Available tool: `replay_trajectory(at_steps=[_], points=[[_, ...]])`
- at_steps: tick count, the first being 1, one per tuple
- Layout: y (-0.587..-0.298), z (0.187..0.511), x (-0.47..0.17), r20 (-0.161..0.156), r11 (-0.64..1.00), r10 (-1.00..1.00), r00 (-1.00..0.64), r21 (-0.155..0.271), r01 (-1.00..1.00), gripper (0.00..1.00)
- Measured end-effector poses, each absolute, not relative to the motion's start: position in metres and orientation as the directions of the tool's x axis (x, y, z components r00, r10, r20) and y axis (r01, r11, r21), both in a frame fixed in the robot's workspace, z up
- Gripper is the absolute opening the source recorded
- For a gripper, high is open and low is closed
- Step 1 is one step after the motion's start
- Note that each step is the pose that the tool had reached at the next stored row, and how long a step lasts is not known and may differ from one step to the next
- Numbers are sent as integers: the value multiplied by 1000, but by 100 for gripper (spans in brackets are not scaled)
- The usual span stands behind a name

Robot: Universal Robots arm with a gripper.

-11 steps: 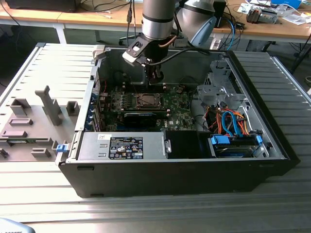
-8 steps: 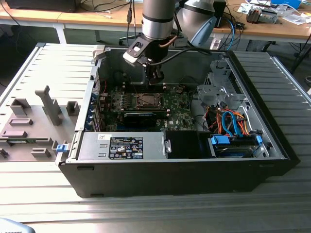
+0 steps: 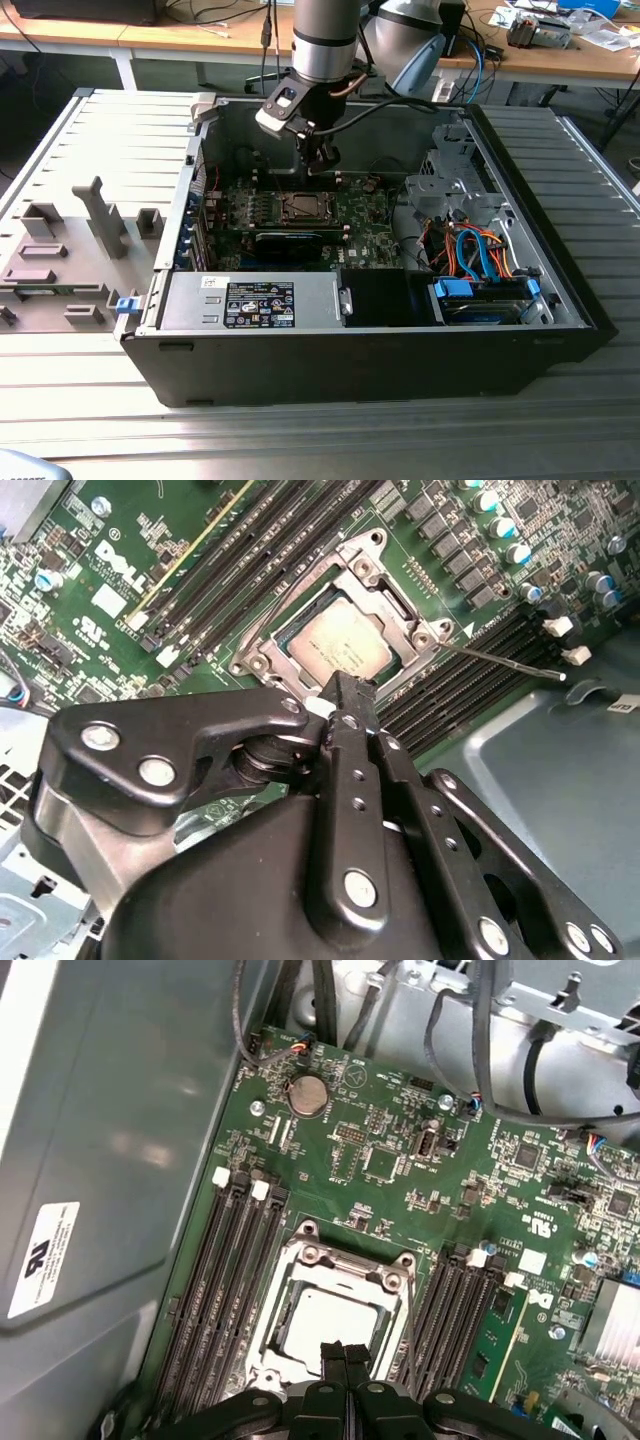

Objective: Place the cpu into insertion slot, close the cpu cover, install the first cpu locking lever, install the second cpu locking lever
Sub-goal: 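Install the first cpu locking lever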

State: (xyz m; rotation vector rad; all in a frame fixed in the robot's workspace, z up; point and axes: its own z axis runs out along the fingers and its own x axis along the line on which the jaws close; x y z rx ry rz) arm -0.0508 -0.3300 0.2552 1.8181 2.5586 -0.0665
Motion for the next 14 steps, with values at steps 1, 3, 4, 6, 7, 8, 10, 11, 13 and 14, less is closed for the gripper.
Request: replay_trajectory(at_steps=[1,3,4,6,7,8,10,11,13,14], points=[[-330,255,-51,-26,334,942,-335,-33,942,11],[-330,255,-51,-26,346,938,-347,-33,938,11],[-330,255,-51,-26,352,935,-353,-33,935,11],[-330,255,-51,-26,365,930,-366,-33,930,11],[-330,255,-51,-26,371,928,-371,-33,928,11],[-330,255,-51,-26,383,923,-384,-33,923,11],[-330,255,-51,-26,400,916,-401,-33,916,11],[-330,255,-51,-26,406,913,-406,-33,913,11],[-330,255,-51,-26,418,908,-419,-33,908,11],[-330,255,-51,-26,426,904,-427,-33,904,11]])
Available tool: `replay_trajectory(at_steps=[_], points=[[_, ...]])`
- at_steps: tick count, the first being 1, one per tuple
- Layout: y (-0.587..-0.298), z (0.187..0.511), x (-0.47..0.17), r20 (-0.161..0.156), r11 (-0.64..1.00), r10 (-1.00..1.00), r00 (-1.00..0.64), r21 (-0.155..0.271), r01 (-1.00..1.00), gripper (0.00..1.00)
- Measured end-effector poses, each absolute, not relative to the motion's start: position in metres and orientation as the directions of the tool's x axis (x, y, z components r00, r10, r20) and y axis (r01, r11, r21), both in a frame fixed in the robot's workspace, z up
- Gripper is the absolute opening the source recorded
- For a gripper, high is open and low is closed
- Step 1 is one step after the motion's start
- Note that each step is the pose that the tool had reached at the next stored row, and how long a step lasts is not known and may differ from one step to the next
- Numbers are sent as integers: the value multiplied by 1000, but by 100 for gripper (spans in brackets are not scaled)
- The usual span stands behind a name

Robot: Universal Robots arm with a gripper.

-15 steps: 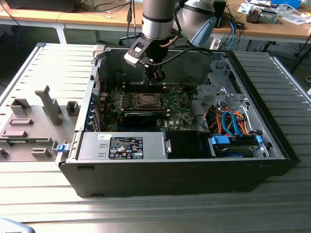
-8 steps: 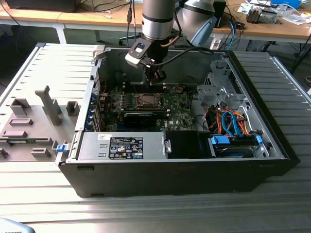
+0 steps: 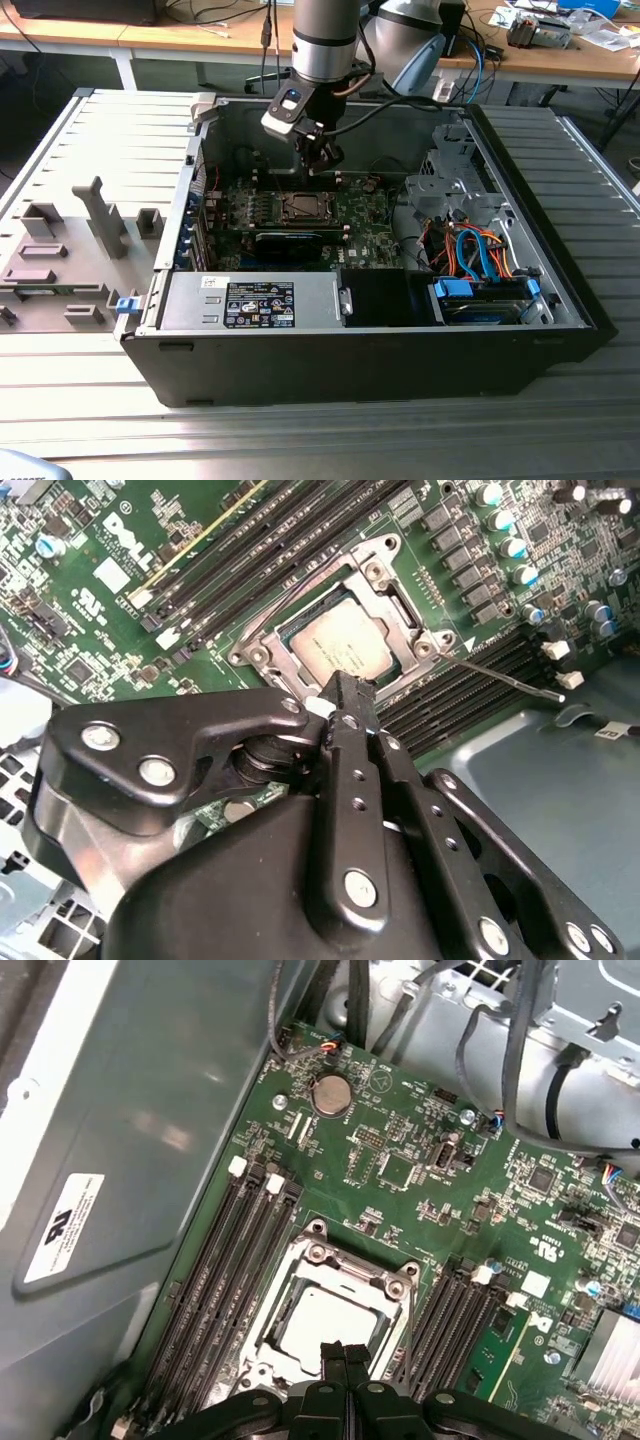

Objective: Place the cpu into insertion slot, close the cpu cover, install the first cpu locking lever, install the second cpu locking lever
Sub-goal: 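Install the first cpu locking lever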

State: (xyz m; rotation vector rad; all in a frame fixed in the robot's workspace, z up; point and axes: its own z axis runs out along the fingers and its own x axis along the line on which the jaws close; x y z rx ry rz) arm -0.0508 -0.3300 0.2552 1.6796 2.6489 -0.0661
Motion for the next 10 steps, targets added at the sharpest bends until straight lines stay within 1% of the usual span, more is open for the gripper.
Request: replay_trajectory(at_steps=[10], points=[[-330,255,-51,-26,507,861,-508,-33,861,11]])
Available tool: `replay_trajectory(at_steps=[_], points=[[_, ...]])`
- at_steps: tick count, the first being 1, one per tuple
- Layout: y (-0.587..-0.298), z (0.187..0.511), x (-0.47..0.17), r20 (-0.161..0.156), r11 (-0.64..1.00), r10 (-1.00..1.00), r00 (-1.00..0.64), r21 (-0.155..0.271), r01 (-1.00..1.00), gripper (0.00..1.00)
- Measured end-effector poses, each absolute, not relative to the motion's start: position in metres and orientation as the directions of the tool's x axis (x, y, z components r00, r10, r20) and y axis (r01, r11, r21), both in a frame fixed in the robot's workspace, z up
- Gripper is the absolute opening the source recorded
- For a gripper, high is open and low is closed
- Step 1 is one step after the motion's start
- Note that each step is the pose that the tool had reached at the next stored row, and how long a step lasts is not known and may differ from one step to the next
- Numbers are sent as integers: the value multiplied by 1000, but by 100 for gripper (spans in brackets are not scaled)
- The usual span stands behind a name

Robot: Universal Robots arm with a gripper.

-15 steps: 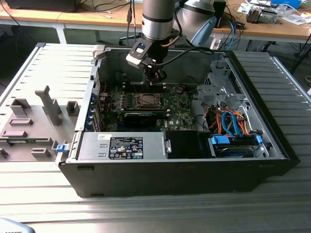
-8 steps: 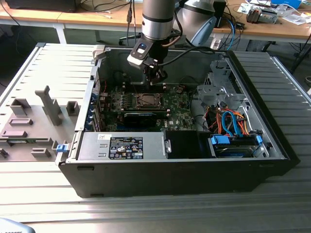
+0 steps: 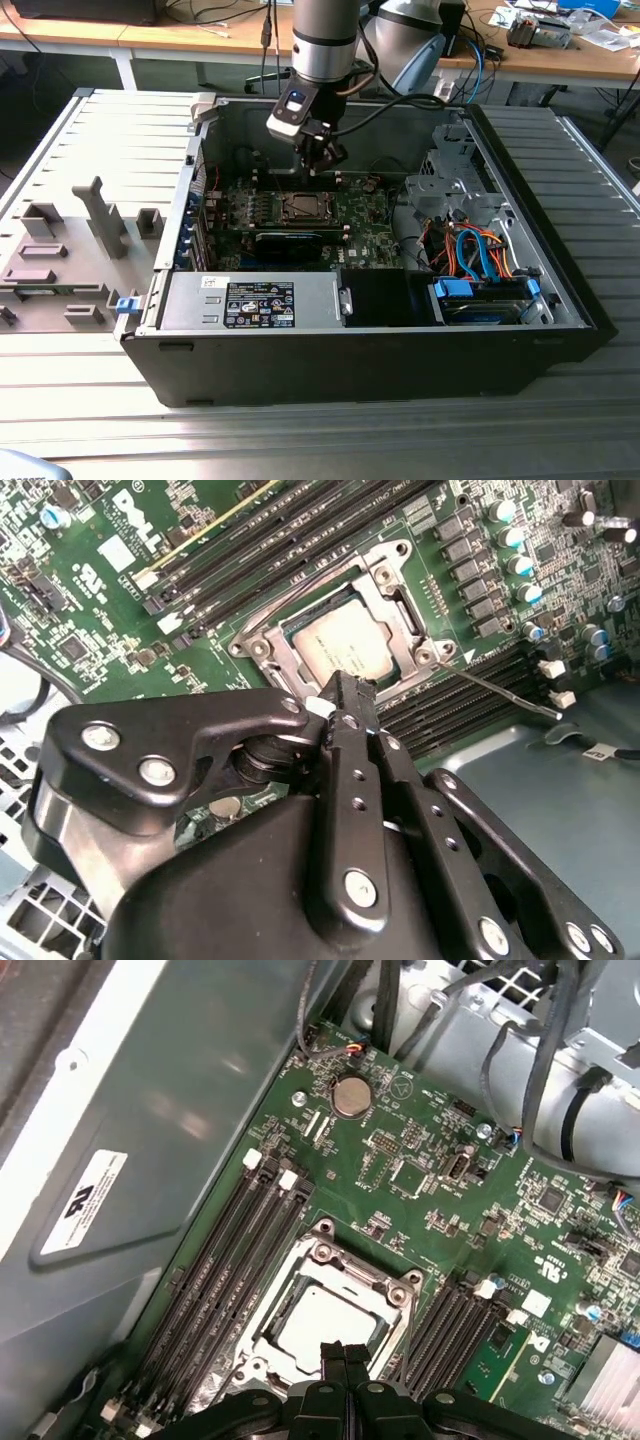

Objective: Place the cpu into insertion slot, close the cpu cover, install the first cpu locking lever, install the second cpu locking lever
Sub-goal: 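Install the first cpu locking lever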

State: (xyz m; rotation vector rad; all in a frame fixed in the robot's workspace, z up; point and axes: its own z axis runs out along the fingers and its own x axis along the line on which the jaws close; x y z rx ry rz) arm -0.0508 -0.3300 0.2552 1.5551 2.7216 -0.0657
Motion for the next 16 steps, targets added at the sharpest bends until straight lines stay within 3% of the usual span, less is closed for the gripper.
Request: replay_trajectory(at_steps=[16], points=[[-330,255,-51,-26,603,797,-604,-33,797,11]])
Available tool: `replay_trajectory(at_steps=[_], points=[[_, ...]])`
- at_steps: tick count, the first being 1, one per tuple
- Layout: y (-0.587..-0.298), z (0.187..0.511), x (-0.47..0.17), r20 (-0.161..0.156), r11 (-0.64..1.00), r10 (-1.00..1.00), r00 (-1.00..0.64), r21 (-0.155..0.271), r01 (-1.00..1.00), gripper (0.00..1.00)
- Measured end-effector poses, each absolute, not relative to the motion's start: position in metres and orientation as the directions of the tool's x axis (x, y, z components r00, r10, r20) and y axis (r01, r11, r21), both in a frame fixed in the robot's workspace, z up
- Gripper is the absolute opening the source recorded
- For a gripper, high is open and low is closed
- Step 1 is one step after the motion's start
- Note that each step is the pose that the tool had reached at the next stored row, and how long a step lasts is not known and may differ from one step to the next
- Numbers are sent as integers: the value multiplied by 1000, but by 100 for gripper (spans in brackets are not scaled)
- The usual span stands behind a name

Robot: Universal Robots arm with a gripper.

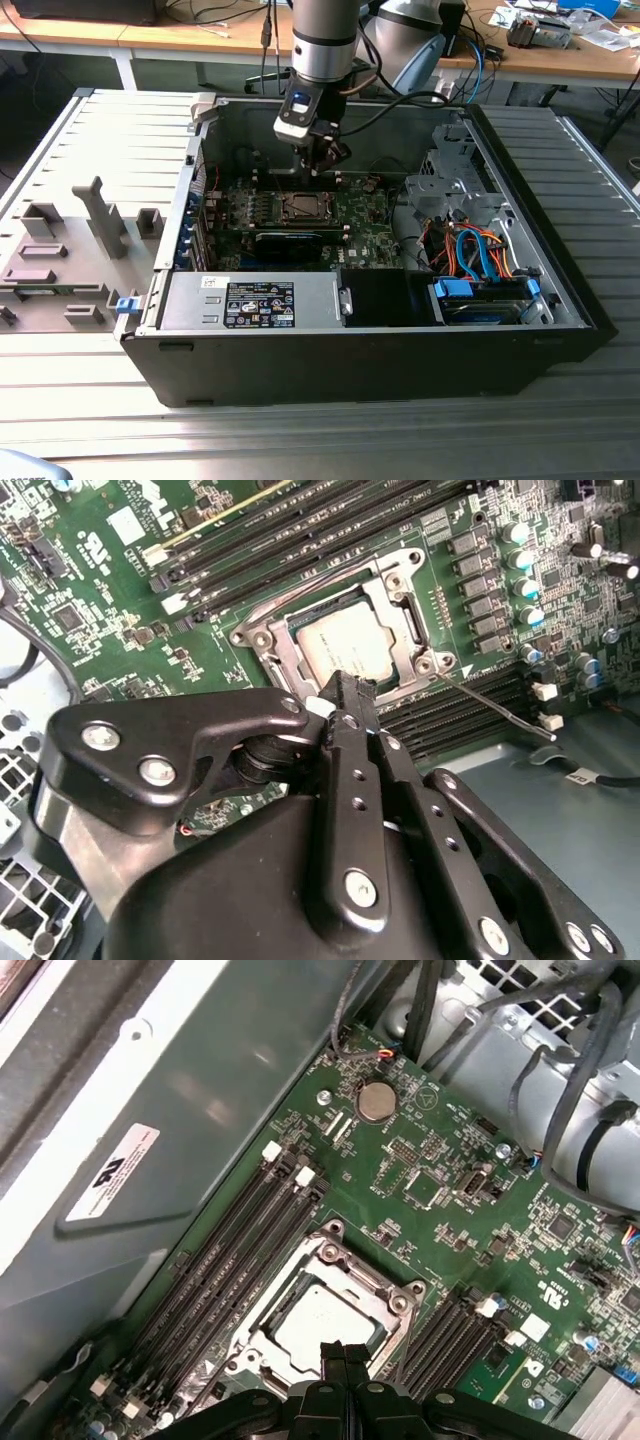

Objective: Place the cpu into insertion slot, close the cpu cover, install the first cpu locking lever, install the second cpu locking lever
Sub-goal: 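Install the first cpu locking lever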

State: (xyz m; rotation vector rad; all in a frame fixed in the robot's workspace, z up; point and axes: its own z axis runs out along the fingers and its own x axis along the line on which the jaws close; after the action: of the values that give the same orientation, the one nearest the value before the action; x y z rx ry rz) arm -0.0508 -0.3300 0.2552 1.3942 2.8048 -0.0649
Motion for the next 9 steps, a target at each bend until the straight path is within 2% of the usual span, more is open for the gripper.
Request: replay_trajectory(at_steps=[9], points=[[-330,255,-51,-26,647,762,-648,-33,762,11]])
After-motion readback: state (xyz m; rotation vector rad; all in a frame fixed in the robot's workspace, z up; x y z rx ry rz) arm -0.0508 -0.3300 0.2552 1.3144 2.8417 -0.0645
